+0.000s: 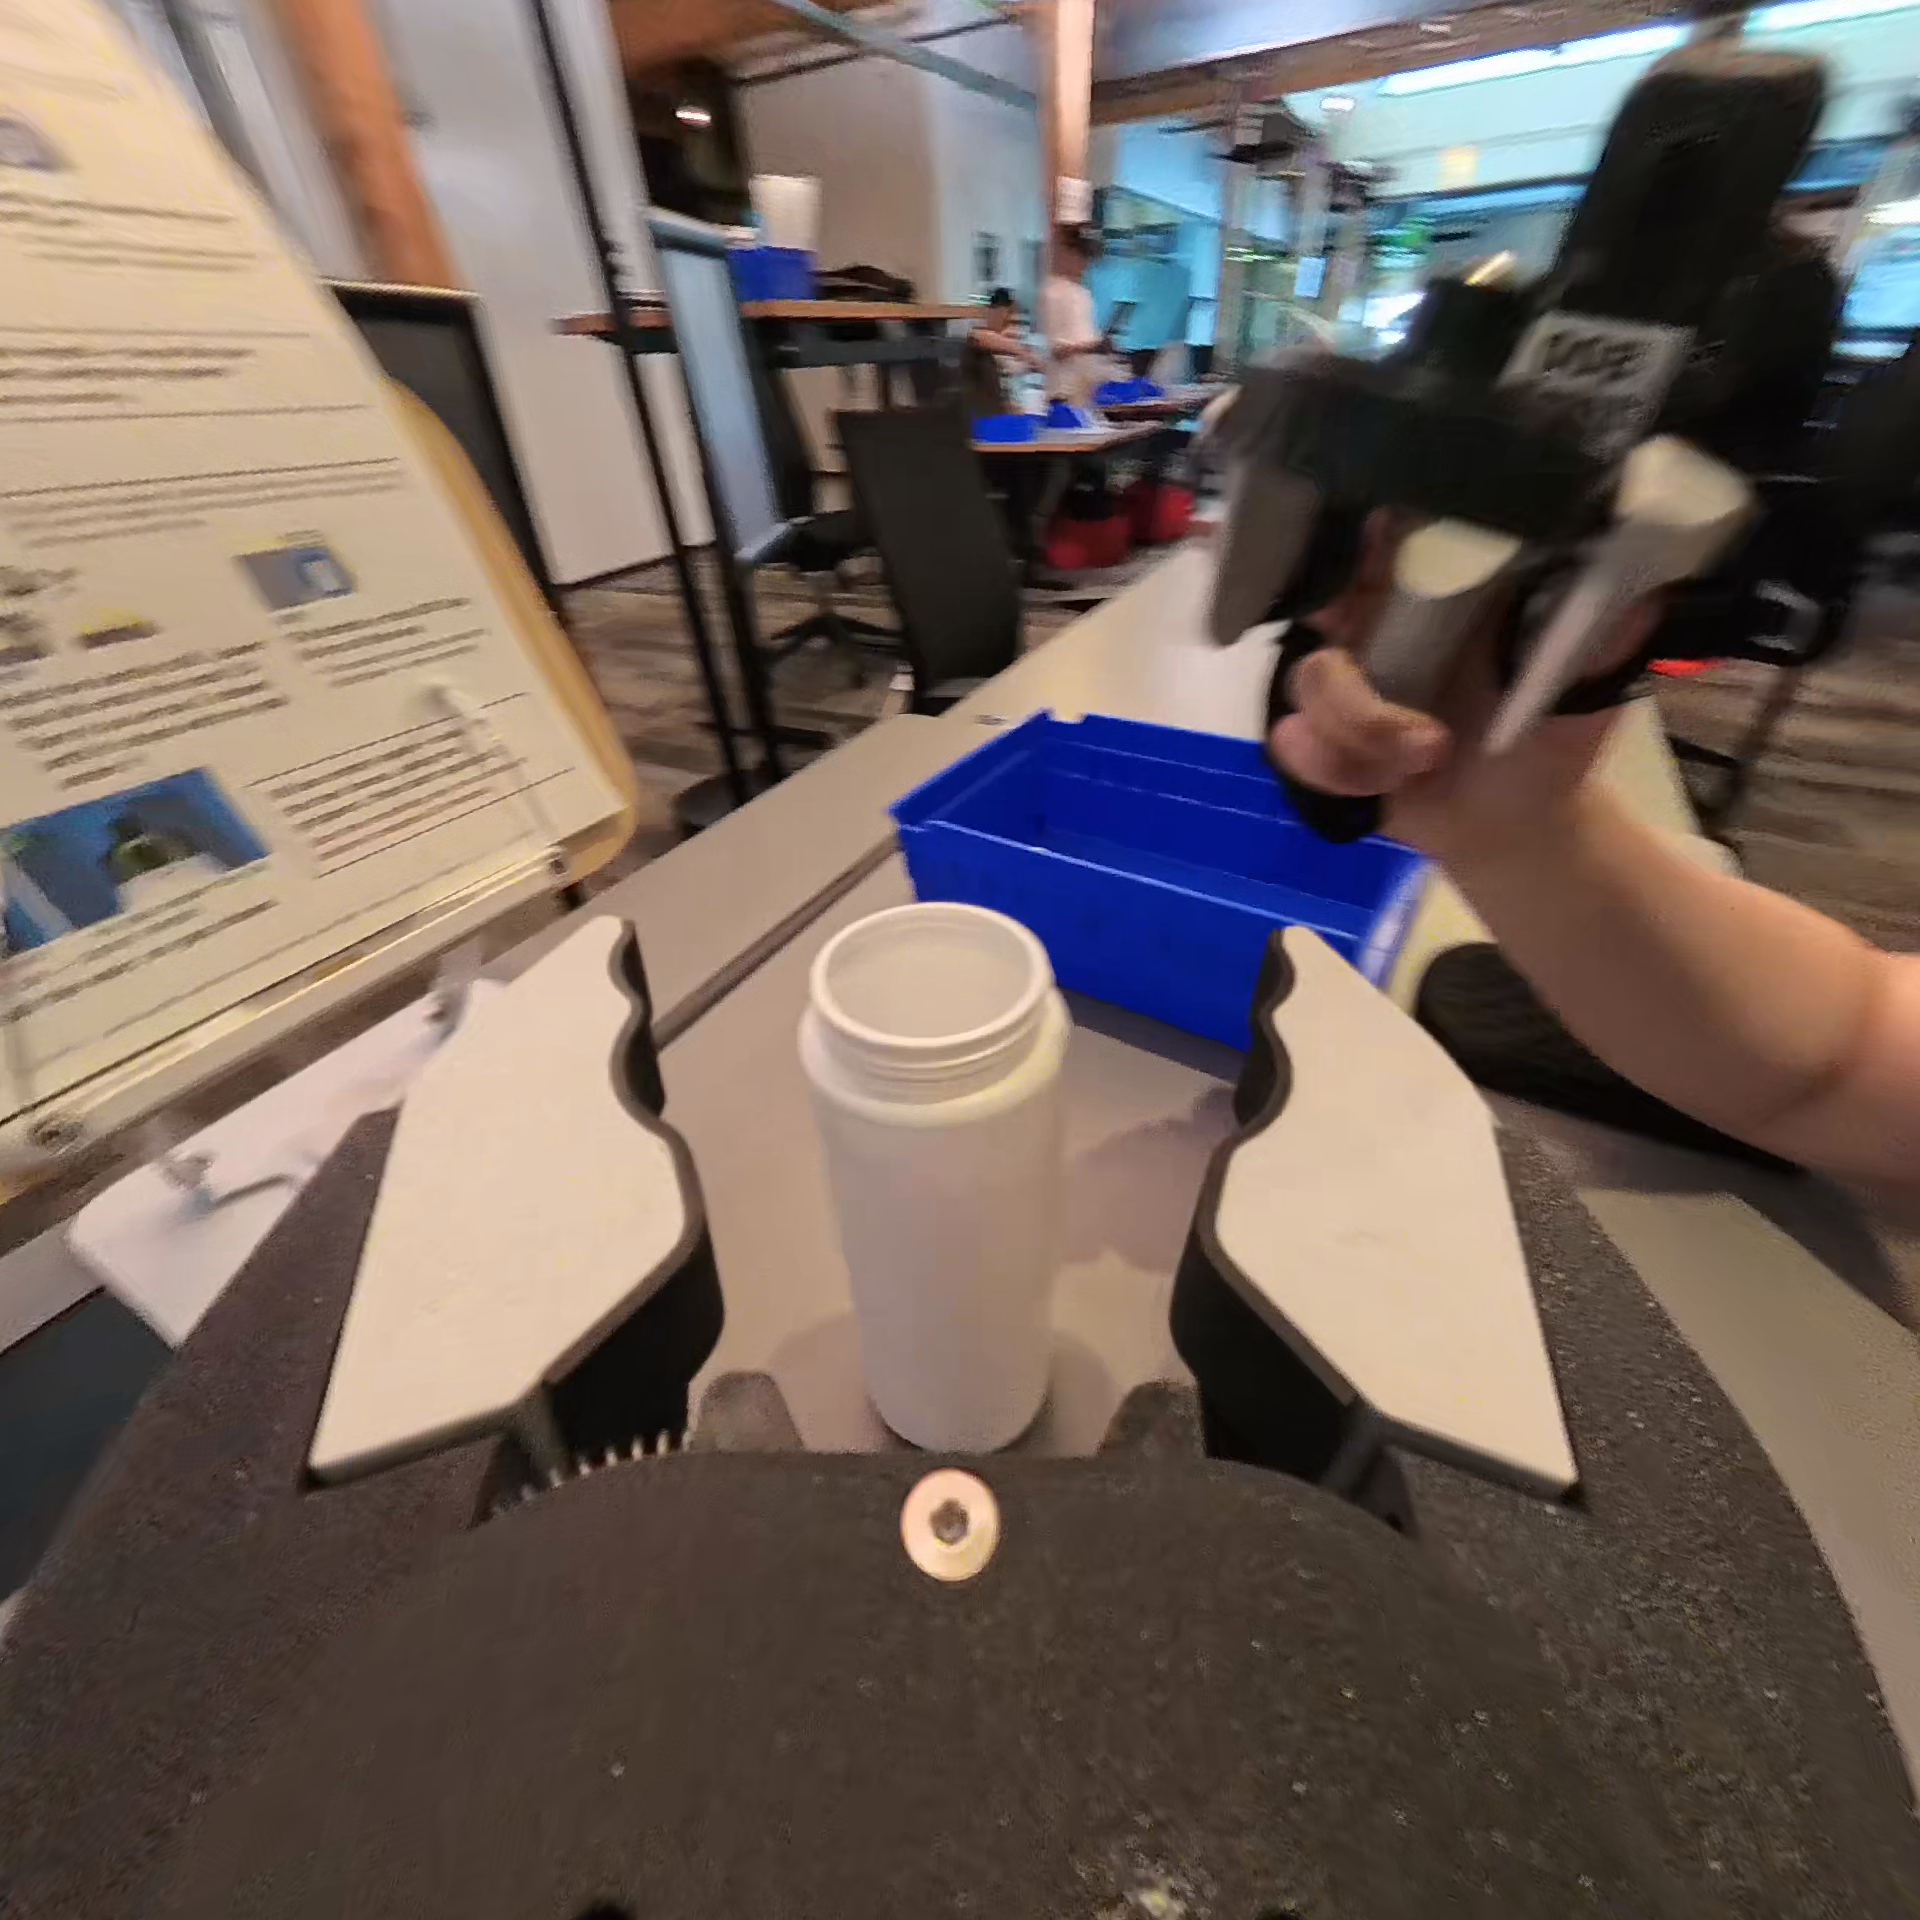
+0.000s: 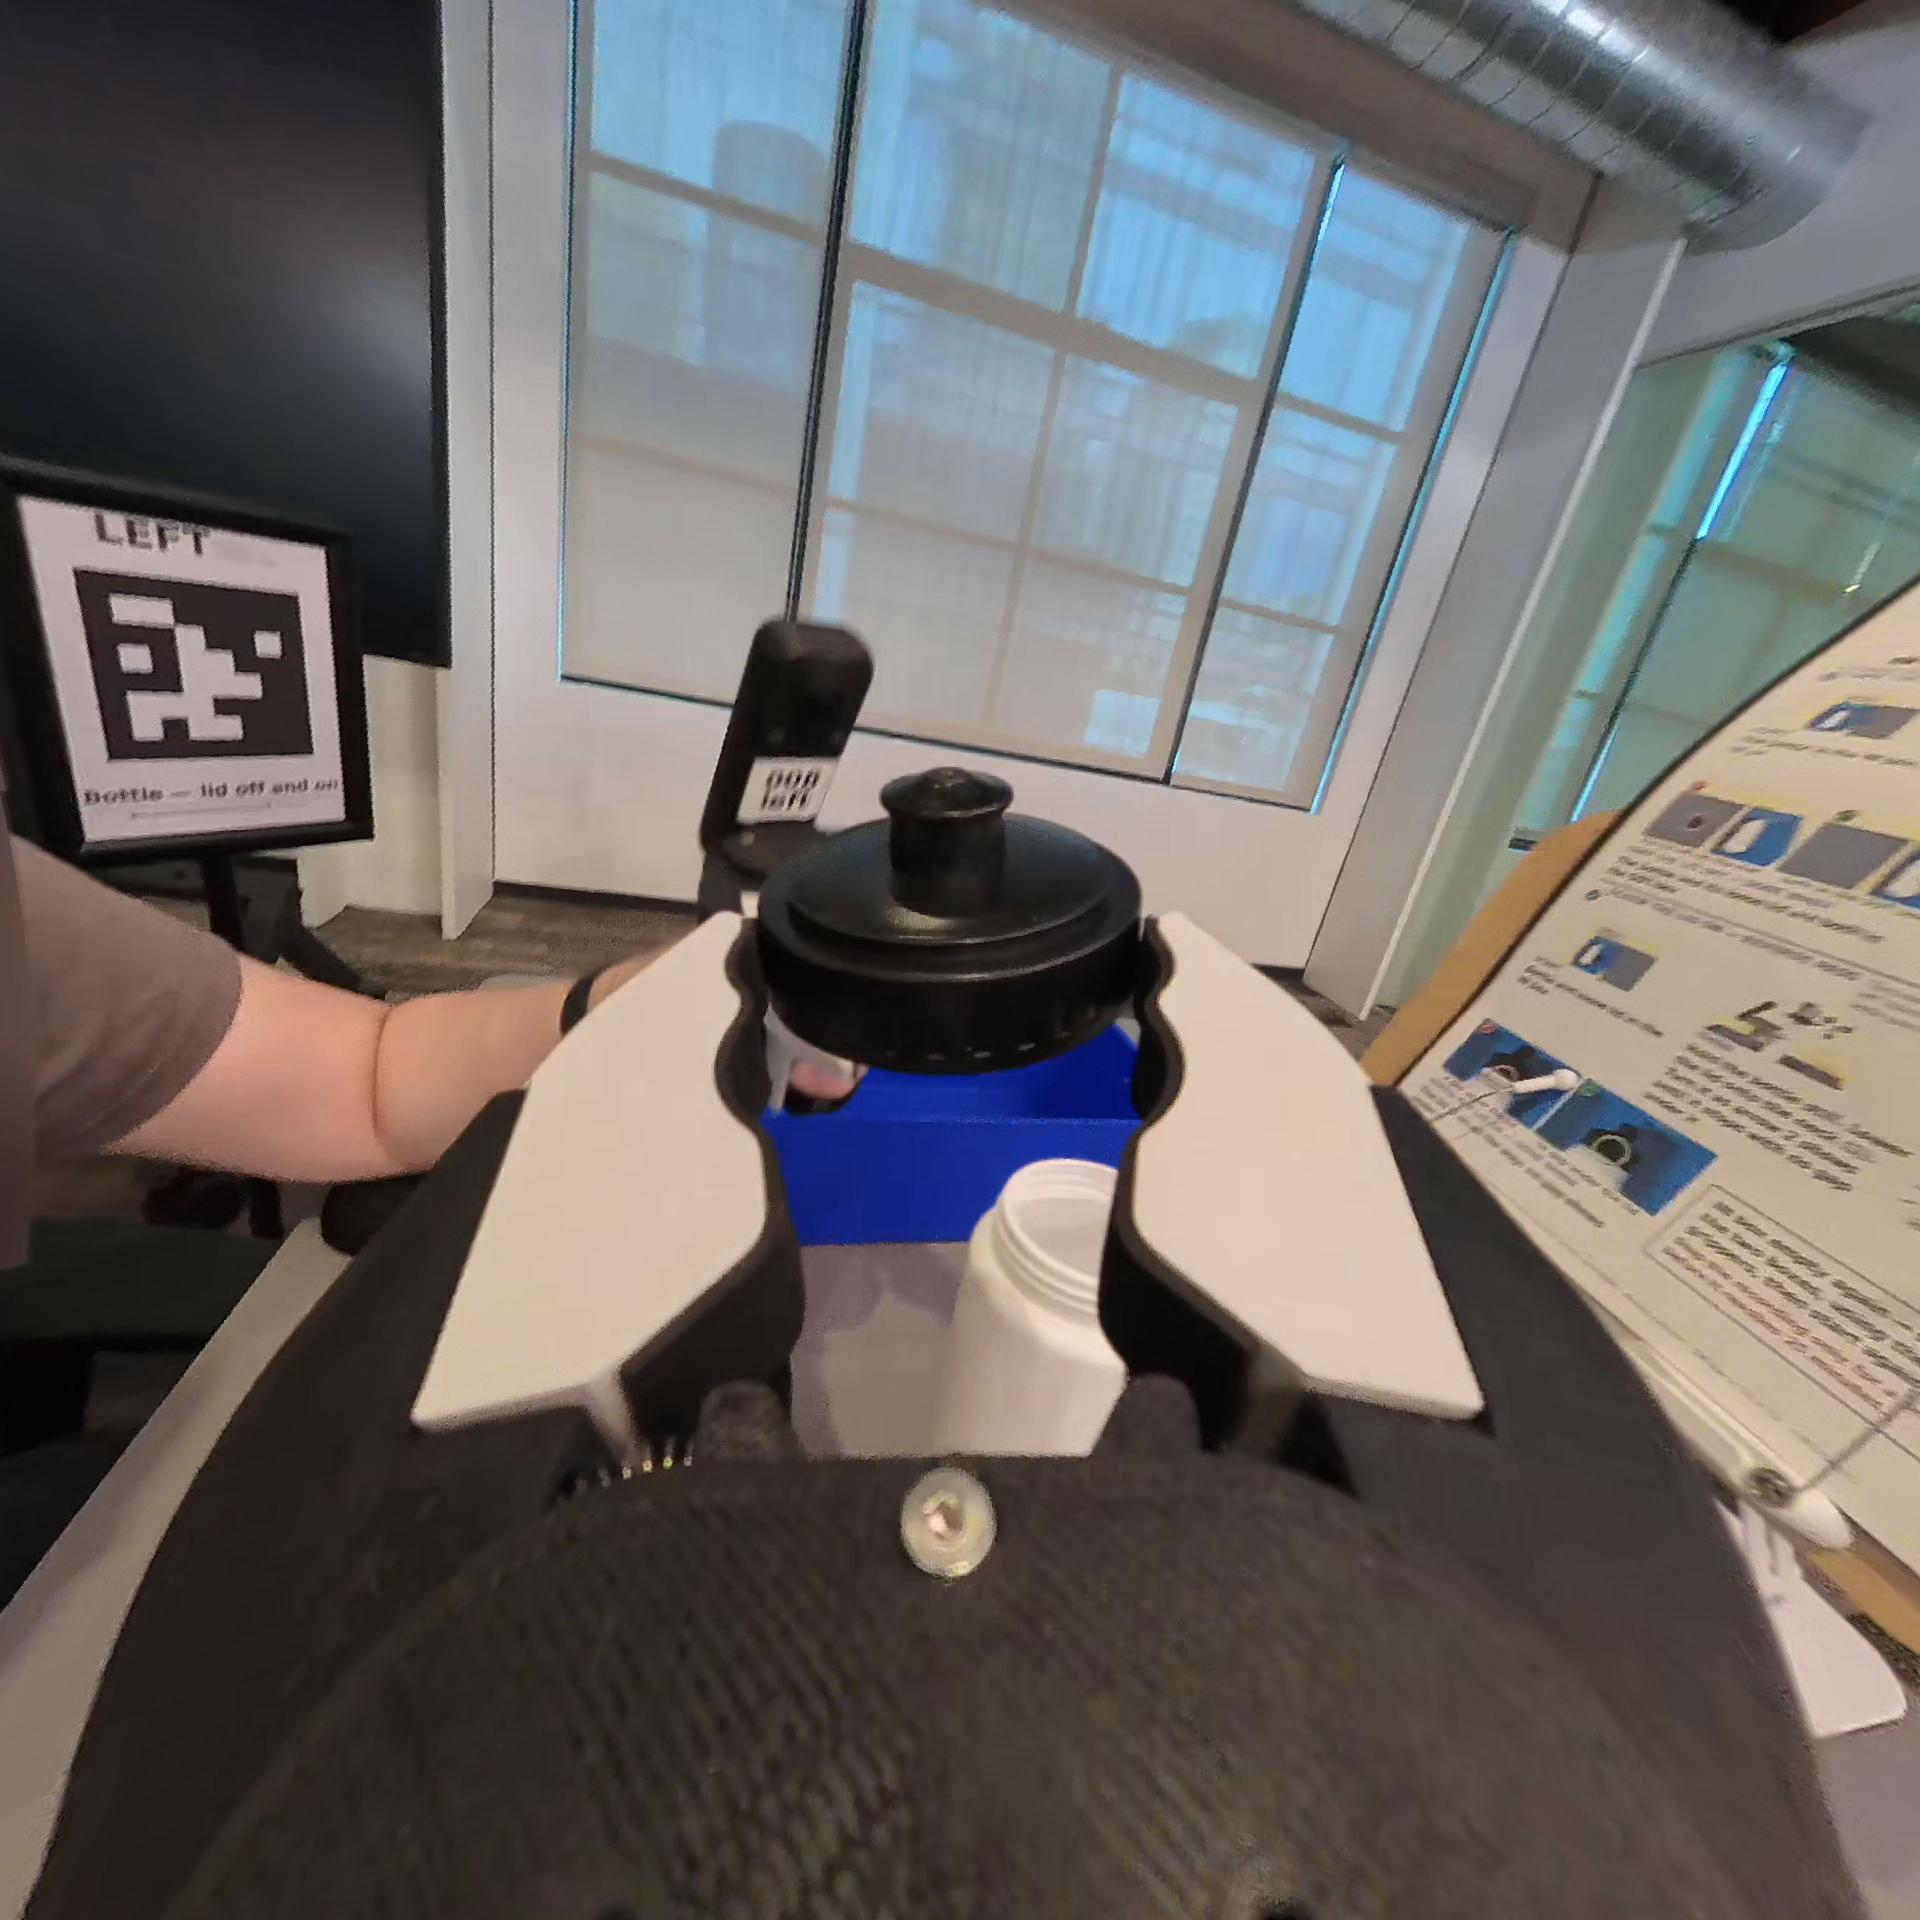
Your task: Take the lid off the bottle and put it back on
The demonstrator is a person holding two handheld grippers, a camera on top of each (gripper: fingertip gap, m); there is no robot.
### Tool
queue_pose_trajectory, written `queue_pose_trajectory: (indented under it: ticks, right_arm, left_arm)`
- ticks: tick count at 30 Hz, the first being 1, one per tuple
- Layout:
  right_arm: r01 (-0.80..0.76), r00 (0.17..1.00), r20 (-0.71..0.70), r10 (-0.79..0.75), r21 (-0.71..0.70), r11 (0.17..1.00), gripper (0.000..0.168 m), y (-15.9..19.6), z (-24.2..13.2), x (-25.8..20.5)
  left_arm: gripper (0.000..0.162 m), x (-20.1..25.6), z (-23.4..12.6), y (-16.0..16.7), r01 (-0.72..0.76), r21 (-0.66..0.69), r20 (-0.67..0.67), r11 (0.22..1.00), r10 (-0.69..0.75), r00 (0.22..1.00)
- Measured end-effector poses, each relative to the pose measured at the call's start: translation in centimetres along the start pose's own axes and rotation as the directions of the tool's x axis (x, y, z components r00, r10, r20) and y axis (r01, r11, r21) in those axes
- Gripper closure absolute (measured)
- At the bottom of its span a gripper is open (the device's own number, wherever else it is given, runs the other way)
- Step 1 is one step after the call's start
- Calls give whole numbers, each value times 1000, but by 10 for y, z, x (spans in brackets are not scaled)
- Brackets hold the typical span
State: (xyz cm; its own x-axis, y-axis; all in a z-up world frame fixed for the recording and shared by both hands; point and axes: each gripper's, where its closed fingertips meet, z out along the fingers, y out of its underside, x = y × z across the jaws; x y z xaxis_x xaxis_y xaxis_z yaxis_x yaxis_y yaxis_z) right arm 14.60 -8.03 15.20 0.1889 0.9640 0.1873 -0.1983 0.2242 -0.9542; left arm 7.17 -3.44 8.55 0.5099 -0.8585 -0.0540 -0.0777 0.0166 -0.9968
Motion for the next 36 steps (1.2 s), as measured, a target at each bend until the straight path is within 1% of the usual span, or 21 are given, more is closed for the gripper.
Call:
queue_pose_trajectory:
  ticks: [2,4,7,9,13,17,20,27,29,32,36]
  right_arm:
    - [-12,1000,-23,12,25,1000,99,-6,-7,8]
    - [-16,999,-40,17,32,999,98,-7,-10,12]
    - [-8,999,-51,9,17,1000,98,-4,-10,15]
    - [4,999,-49,-4,-2,1000,98,-1,-8,14]
    - [18,998,-55,-19,-23,1000,98,2,-5,14]
    - [15,998,-66,-16,-27,1000,98,3,-5,18]
    - [3,997,-72,-5,-26,1000,98,3,-6,21]
    - [3,995,-95,-9,-61,998,98,11,-6,28]
    - [-12,994,-109,3,-81,997,98,17,-5,32]
    - [-60,990,-130,45,-113,992,98,28,-3,39]
    - [-152,982,-131,133,-146,978,98,52,7,41]
  left_arm:
    - [49,-15,7,14,-12,12,149,1000,10,989]
    - [40,-19,15,32,-55,6,252,998,52,966]
    - [36,-16,28,61,-87,-36,333,996,94,938]
    - [38,-15,34,77,-60,-52,352,997,75,933]
    - [49,-17,43,96,5,-29,331,1000,5,944]
    - [55,-16,54,100,111,22,256,994,-113,960]
    - [59,-14,62,106,148,8,219,989,-146,965]
    - [74,-9,68,111,133,-12,177,991,-129,976]
    - [72,-7,70,112,127,-27,163,992,-121,979]
    - [75,-8,70,113,116,-34,158,993,-109,981]
    - [75,-6,71,114,106,-40,137,994,-100,986]
